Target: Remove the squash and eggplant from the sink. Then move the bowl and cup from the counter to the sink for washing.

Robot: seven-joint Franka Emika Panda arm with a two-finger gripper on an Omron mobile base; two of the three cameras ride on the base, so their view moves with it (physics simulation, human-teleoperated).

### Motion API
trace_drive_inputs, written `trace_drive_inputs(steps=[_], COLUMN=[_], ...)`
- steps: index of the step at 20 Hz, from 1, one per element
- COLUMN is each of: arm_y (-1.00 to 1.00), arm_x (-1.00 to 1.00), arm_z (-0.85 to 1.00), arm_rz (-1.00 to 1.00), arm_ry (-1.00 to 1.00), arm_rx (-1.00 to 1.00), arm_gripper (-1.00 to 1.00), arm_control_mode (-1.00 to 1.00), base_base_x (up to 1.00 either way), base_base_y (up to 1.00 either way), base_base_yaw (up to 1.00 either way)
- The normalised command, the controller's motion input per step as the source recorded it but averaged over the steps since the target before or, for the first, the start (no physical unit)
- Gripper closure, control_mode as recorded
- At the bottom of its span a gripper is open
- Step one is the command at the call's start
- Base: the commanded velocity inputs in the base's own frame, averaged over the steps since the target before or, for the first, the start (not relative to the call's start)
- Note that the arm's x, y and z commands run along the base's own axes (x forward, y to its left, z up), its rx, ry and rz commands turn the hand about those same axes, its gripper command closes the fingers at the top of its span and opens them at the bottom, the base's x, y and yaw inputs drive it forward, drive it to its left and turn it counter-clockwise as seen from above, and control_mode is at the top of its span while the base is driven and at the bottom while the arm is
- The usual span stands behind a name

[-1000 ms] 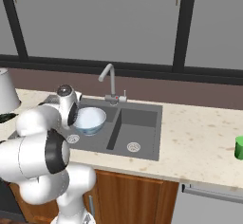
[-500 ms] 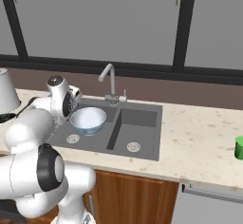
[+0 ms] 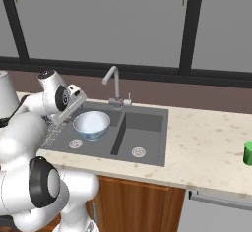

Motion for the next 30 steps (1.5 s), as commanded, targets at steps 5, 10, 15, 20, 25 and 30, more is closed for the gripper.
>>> trace_drive_inputs(steps=[5,10,15,20,25,30], arm_y=[-0.08,-0.14,-0.18,-0.19,-0.24,-0.25], arm_x=[-0.29,-0.3,-0.29,-0.25,-0.25,-0.24], arm_z=[0.21,0.16,0.1,0.07,0.08,0.08], arm_rz=[-0.32,-0.28,-0.28,-0.22,-0.17,-0.15], arm_ry=[0.15,0.15,0.12,0.12,0.11,0.07], arm_rx=[0.0,0.0,0.0,-0.03,-0.04,-0.04], arm_gripper=[-1.0,-1.0,-1.0,-1.0,-1.0,-1.0], arm_control_mode=[-1.0,-1.0,-1.0,-1.0,-1.0,-1.0], base_base_x=[0.0,0.0,0.0,0.0,0.0,0.0], base_base_y=[0.0,0.0,0.0,0.0,0.0,0.0], base_base_yaw=[0.0,0.0,0.0,0.0,0.0,0.0])
